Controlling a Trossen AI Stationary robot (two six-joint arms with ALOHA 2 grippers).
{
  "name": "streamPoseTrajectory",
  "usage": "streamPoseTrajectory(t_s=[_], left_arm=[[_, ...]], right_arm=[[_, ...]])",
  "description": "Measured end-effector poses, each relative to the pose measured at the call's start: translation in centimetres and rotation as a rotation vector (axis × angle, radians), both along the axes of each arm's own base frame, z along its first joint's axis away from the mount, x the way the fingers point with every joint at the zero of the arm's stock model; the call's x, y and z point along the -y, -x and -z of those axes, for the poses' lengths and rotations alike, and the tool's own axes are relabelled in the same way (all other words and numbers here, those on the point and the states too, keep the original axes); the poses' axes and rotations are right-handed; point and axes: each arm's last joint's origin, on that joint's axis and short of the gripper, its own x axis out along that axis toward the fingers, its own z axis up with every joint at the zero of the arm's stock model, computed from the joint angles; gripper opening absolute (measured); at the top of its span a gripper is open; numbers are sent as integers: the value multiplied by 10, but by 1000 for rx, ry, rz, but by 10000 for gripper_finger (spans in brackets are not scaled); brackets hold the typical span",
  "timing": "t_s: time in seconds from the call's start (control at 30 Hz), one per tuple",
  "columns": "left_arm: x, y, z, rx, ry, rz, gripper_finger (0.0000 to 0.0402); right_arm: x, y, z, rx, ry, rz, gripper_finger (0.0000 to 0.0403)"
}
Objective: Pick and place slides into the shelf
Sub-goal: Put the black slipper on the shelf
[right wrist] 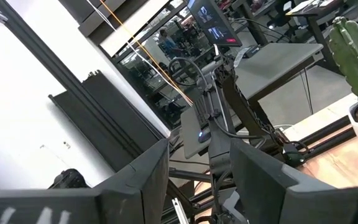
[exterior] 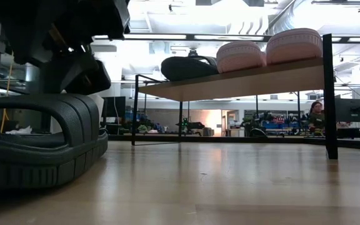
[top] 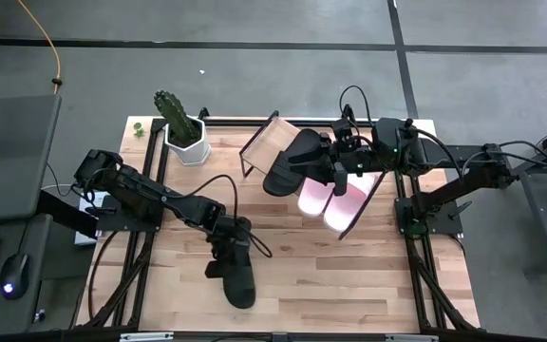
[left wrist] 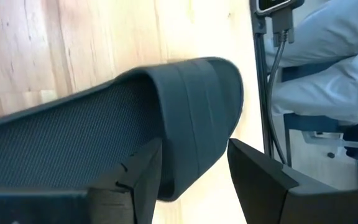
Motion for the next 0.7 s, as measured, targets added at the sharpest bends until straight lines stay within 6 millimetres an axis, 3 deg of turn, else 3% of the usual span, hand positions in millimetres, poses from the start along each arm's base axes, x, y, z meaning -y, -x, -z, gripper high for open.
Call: streamPoseTrajectory(t_s=[0.23, 0.43, 0.7], left_arm=[[0, -2, 4, -9, 5, -6, 172], [3, -6, 21, -48, 79, -12, 172], [6, -8, 22, -50, 150, 15, 172]], right_arm=[[0, 0, 0, 0, 0, -1, 161], [0, 0, 0, -1, 0, -1, 161], [0, 0, 0, -1, 0, -2, 161]])
